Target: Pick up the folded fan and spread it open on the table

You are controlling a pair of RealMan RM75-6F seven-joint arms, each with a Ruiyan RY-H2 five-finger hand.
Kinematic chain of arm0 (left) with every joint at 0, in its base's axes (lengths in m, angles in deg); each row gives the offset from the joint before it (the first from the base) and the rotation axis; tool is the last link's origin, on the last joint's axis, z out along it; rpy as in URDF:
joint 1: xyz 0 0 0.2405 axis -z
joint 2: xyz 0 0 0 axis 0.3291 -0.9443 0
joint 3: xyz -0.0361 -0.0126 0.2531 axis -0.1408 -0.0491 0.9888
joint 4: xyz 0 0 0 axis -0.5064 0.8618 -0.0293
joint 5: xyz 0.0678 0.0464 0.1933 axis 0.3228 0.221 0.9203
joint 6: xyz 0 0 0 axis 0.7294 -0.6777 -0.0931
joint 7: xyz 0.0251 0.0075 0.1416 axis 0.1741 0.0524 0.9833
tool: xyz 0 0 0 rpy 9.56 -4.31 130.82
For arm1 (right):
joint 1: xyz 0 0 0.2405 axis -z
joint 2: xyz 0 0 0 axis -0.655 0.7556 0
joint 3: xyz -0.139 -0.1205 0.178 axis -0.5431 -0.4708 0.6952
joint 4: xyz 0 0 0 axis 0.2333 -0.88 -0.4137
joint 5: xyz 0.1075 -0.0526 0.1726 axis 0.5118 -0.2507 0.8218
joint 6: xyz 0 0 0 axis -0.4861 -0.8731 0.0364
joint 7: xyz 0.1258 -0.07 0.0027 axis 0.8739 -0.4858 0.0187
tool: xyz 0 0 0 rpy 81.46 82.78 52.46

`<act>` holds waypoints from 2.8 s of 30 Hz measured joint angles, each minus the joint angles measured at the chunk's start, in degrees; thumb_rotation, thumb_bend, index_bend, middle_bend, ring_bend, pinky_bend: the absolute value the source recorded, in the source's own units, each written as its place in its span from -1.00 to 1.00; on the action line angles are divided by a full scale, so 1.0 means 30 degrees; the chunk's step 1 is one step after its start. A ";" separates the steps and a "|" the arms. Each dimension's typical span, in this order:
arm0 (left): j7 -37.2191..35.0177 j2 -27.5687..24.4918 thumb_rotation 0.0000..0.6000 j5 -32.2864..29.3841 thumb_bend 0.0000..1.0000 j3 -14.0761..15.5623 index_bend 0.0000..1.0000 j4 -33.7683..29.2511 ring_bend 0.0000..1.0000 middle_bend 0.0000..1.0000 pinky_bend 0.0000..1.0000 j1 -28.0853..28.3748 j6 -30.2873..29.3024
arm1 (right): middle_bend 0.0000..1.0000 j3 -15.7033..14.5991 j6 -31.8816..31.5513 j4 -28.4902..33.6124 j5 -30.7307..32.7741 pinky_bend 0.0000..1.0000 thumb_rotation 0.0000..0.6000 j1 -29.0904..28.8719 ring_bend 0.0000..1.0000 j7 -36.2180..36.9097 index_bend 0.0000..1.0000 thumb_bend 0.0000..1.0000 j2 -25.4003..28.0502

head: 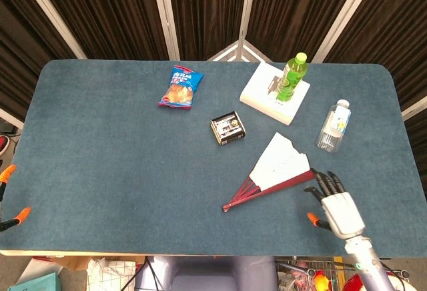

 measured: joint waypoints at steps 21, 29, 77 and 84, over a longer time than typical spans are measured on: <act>0.0360 0.0100 1.00 -0.0013 -0.96 -0.0008 -0.71 -0.0080 -1.00 -1.00 -1.00 -0.0037 -0.0098 | -0.88 0.0549 0.2753 -0.1897 0.1115 -0.80 1.00 -0.2103 -0.75 -0.0424 -0.23 -0.53 -0.2065; 0.0466 0.0129 1.00 -0.0048 -0.96 -0.0029 -0.71 -0.0086 -1.00 -1.00 -1.00 -0.0037 -0.0102 | -0.88 0.0768 0.3384 -0.2629 0.1520 -0.80 1.00 -0.2714 -0.75 -0.0438 -0.23 -0.53 -0.2890; 0.1525 0.0412 1.00 -0.0600 -0.96 -0.0149 -0.71 -0.0179 -1.00 -1.00 -1.00 0.0169 0.0300 | -0.81 0.1251 0.4854 -0.5746 0.2783 -0.72 1.00 -0.5080 -0.67 0.1040 0.19 -0.16 -0.5236; 0.1679 0.0448 1.00 -0.0557 -0.96 -0.0099 -0.71 -0.0240 -1.00 -1.00 -1.00 0.0162 0.0280 | -0.78 0.1223 0.4541 -0.5686 0.2776 -0.69 1.00 -0.5082 -0.64 0.1204 0.35 -0.09 -0.4994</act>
